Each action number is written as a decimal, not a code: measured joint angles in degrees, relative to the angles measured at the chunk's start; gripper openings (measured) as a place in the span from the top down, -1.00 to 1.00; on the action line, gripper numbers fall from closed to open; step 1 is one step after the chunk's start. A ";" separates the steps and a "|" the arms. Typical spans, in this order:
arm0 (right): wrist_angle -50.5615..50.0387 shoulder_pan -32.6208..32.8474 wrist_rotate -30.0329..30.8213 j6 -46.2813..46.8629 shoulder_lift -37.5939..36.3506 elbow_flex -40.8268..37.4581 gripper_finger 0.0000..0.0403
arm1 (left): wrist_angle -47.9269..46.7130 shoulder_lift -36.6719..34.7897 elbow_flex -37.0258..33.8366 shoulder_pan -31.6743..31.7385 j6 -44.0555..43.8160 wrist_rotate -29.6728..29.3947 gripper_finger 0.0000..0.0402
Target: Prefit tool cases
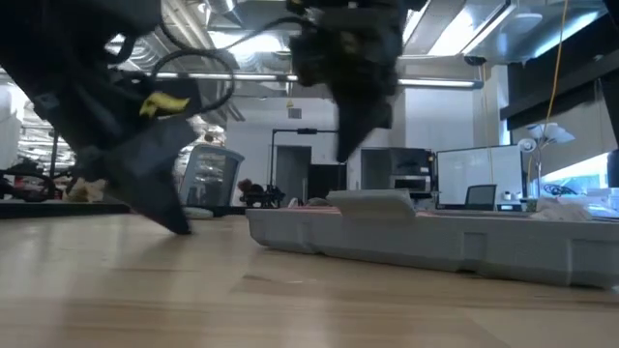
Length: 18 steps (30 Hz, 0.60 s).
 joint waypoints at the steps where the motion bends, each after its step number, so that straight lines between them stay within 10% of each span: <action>1: -1.20 0.08 -0.15 -1.18 -0.86 -1.21 1.00 | -3.25 -0.91 -0.12 0.20 -1.23 -0.11 1.00; 9: -2.75 3.68 -3.89 4.95 -15.29 -20.25 1.00 | -5.36 -11.72 -6.97 0.43 -6.56 0.44 1.00; 18: 3.93 12.83 -6.63 21.16 -22.12 -32.05 1.00 | 15.43 -9.47 -12.28 2.70 -0.57 13.95 1.00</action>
